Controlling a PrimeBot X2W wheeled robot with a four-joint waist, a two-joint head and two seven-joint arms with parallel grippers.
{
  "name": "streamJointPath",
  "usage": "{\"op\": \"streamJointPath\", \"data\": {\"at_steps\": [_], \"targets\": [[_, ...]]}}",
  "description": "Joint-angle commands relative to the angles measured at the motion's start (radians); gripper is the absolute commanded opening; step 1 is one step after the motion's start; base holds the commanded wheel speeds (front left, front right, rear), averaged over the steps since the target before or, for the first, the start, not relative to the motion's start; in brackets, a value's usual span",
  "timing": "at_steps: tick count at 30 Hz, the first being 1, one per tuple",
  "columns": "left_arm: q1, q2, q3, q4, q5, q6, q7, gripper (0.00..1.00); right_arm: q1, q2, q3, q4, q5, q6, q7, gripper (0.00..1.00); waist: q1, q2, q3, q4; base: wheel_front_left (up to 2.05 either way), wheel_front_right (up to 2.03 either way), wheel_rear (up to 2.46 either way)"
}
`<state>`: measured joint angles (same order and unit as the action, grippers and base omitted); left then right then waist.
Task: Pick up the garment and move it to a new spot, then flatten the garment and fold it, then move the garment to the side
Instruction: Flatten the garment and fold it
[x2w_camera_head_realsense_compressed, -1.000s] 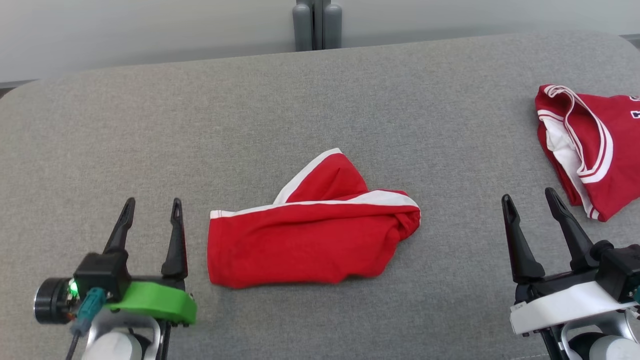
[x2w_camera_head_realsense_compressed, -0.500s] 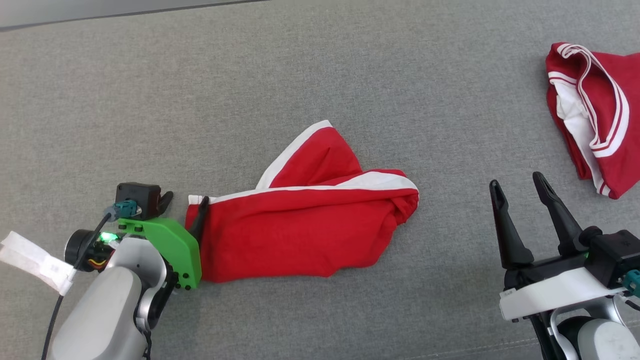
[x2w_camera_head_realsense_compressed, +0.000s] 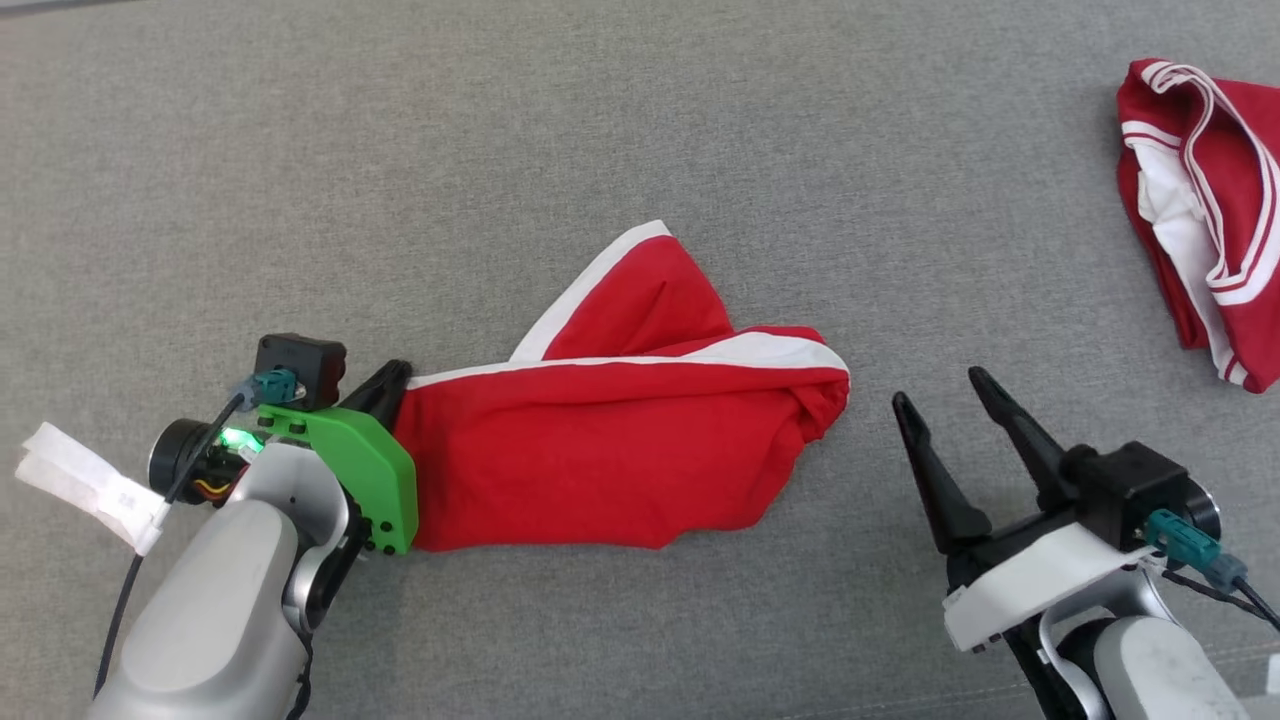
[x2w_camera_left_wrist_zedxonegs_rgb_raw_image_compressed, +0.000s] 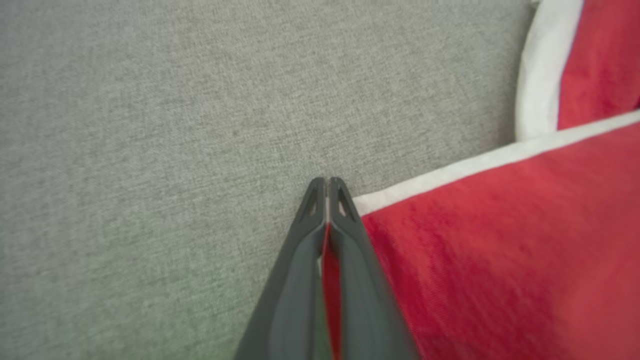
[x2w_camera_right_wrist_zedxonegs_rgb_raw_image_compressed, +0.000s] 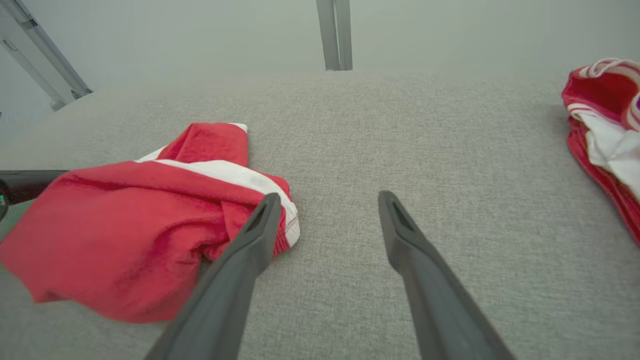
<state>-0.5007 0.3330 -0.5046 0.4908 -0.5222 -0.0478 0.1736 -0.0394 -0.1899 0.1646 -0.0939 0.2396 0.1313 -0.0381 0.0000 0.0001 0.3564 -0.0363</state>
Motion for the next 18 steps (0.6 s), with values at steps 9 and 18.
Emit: {"op": "streamJointPath", "data": {"at_steps": [9,18], "targets": [[-0.027,-0.008,-0.02,-0.034,0.028,0.018,-0.041,0.0,-0.172,-0.045,0.13,0.241,0.072,-0.001,-0.025,1.0,0.0,-0.0001,0.049,0.069,0.0,0.0,0.0],[-0.005,0.014,0.018,-0.166,0.037,0.072,-0.11,0.0,-0.249,-0.069,0.151,0.322,0.096,-0.001,-0.124,0.0,0.0,-0.0001,0.039,0.073,0.0,0.0,0.0]]}}
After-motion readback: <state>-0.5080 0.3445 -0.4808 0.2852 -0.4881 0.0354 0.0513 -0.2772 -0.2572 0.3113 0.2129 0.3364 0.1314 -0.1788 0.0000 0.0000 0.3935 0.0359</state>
